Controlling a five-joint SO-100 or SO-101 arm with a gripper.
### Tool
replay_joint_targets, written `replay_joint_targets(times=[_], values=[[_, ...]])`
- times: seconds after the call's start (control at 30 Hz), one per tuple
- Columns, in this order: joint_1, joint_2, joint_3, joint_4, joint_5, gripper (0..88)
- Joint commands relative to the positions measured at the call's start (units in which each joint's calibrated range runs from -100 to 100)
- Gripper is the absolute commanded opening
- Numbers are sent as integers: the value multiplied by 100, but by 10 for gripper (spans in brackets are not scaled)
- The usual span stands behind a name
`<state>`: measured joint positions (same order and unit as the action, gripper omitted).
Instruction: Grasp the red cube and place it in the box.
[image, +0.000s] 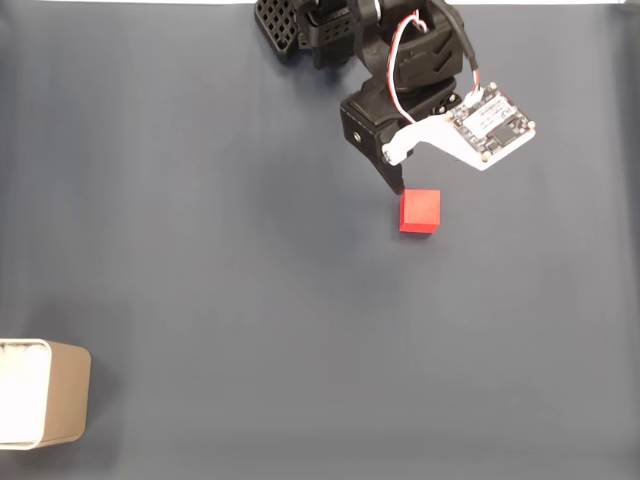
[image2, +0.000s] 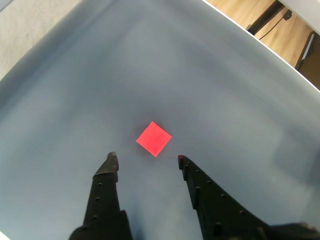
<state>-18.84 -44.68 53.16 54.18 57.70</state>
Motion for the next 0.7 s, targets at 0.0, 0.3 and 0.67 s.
replay_joint_targets(times=[0.0, 0.3, 0.67], values=[[-55, 5, 67, -278, -73, 306], [-33, 118, 340, -655, -83, 337], [-69, 248, 660, -1057, -59, 365]])
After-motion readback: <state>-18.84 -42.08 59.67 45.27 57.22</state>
